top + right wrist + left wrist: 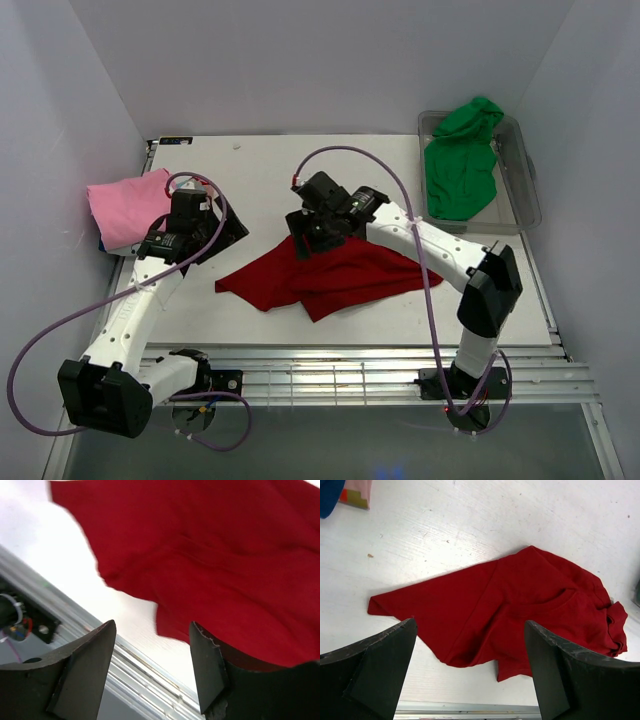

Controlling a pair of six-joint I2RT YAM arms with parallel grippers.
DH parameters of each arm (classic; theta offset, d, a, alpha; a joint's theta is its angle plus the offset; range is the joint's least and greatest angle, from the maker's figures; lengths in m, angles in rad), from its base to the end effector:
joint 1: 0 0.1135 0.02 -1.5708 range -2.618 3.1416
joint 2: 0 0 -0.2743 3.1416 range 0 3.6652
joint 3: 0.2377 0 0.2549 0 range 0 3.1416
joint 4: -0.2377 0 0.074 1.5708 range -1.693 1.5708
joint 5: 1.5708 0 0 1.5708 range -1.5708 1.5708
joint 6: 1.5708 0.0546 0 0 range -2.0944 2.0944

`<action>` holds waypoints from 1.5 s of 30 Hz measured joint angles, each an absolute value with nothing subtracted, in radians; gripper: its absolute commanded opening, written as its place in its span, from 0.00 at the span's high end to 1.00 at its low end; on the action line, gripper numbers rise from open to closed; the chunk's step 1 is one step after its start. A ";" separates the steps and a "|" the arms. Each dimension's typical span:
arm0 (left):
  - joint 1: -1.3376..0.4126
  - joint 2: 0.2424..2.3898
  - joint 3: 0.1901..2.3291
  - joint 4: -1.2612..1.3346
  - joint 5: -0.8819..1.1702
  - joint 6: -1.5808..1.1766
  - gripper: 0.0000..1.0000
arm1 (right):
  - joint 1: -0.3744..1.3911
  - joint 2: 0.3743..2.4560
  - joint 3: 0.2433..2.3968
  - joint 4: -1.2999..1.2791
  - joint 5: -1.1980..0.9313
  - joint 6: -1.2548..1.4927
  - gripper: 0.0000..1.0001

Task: Fold and stack the t-shirts
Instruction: Move the tshirt to the center of the board, then flatten the tshirt out

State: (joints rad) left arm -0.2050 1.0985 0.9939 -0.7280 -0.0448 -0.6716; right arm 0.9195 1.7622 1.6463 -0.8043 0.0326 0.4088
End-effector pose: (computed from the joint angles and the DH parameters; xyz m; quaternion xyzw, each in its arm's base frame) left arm 0.2300 -0.0453 0.2965 -0.2234 0.9053 -0.1342 0.3355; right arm 0.2458 0.3195 0.3115 -0.2343 0.9180 0.1848 0.2611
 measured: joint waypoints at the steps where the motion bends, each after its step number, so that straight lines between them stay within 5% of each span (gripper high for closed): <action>1: -0.205 1.096 0.994 -0.739 -0.049 -0.677 0.02 | 0.929 1.785 1.663 -0.788 0.006 0.406 0.34; 13: -0.205 1.073 0.969 -0.784 -0.058 -0.707 0.02 | 1.026 2.008 1.687 -0.670 -0.232 0.408 0.33; 29: -0.205 1.037 0.946 -0.786 -0.061 -0.719 0.02 | 1.073 2.135 1.688 -0.670 -0.228 0.407 0.35; 35: -0.205 1.003 0.942 -0.789 -0.064 -0.720 0.02 | 1.074 2.186 1.708 -0.671 -0.182 0.403 0.53; 40: -0.205 0.989 0.942 -0.793 -0.065 -0.720 0.02 | 1.074 2.230 1.777 -0.676 -0.150 0.389 0.91; 45: -0.205 0.983 0.942 -0.796 -0.069 -0.720 0.02 | 1.074 2.245 1.885 -0.742 -0.072 0.379 0.92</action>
